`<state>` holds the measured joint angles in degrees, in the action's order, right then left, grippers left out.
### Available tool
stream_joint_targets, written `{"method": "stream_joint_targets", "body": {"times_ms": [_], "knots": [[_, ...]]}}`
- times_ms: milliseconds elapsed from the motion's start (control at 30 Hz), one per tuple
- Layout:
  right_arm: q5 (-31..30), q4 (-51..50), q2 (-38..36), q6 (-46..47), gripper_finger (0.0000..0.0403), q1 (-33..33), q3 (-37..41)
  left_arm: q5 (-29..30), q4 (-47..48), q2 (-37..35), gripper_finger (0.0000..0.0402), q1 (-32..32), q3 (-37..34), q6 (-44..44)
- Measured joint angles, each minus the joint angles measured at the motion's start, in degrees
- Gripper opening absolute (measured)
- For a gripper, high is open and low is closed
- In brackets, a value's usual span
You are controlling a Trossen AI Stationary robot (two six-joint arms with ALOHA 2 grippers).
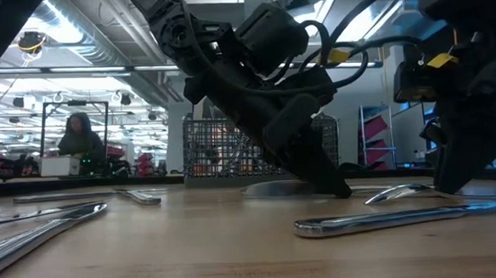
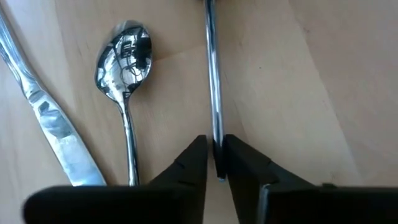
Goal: Sort silverware
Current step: Put the silver table knife into the gray silverware organizer
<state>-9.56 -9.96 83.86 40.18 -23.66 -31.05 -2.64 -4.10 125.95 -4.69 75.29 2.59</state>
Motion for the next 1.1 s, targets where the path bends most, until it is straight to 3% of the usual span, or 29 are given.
{"method": "stream_joint_targets", "body": {"times_ms": [133, 300, 467, 633, 867, 1100], "knots": [[0.09, -1.06, -0.36, -0.34, 0.0086, 0.0, -1.03, -0.08, 0.0, -0.19, 0.0005, 0.0, -0.02, 0.26], [-0.66, -8.47, -1.9, -7.49, 0.0089, 0.06, -6.75, 0.03, 1.47, -1.7, 0.0003, 0.07, -0.17, 0.63], [-6.62, -20.52, -3.29, -14.44, 0.0084, 0.04, -14.11, 0.38, 7.52, -4.59, 0.0003, 0.83, -0.33, 0.61], [-11.91, -31.33, -4.82, -17.63, 0.0083, 0.04, -20.35, 5.07, 17.4, -10.23, 0.0003, 1.45, -0.33, 0.48], [-17.24, -39.64, -7.73, -19.73, 0.0083, 0.04, -23.88, 16.81, 29.35, -23.52, 0.0003, 1.95, -0.17, -2.86], [-19.99, -43.14, -11.31, -19.73, 0.0083, 0.05, -24.14, 36.44, 41.13, -37.84, 0.0003, 4.19, -0.07, -5.04]]}}
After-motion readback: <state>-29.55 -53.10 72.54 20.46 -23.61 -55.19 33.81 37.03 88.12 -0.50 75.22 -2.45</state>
